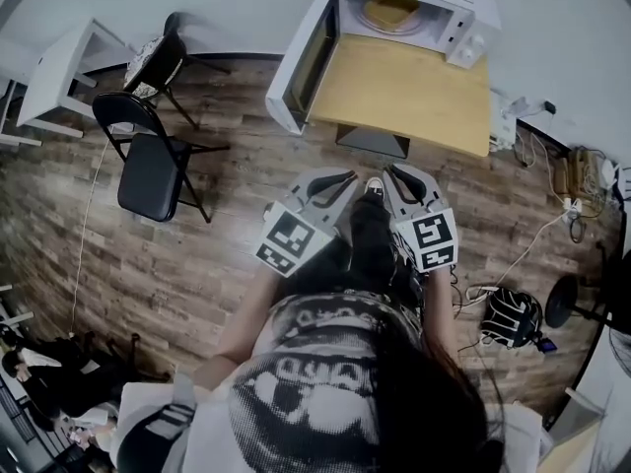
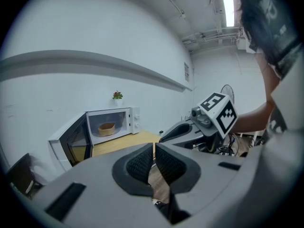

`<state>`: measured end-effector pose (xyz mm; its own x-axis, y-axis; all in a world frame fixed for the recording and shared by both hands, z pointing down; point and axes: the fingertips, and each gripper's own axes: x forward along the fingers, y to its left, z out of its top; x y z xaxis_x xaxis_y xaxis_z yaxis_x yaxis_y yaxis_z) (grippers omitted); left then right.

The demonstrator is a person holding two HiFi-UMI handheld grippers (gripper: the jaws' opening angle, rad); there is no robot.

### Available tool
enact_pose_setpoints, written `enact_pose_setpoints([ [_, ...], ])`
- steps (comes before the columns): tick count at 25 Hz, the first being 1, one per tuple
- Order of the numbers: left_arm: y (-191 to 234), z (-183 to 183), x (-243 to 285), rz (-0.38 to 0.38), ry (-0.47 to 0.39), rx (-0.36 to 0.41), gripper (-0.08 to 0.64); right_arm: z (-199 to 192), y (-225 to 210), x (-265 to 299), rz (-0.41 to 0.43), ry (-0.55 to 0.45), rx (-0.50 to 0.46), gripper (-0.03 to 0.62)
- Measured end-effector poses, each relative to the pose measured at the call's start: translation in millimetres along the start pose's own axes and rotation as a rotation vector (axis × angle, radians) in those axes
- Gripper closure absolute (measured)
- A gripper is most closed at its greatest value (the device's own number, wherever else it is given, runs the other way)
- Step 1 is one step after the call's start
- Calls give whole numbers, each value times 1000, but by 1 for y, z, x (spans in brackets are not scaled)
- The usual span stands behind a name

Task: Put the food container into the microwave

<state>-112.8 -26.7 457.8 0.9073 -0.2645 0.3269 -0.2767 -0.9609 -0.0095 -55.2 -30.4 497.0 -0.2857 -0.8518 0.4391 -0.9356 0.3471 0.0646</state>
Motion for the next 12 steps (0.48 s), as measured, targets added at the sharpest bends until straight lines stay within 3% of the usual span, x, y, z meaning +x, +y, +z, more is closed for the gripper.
enact_pose_setpoints([
  [2, -8, -2, -2, -12, 1, 4, 548, -2, 4, -8, -2, -10, 6, 588],
  [12, -41, -6, 0, -70, 9, 30, 548, -15, 9, -40, -13, -30, 55, 588],
])
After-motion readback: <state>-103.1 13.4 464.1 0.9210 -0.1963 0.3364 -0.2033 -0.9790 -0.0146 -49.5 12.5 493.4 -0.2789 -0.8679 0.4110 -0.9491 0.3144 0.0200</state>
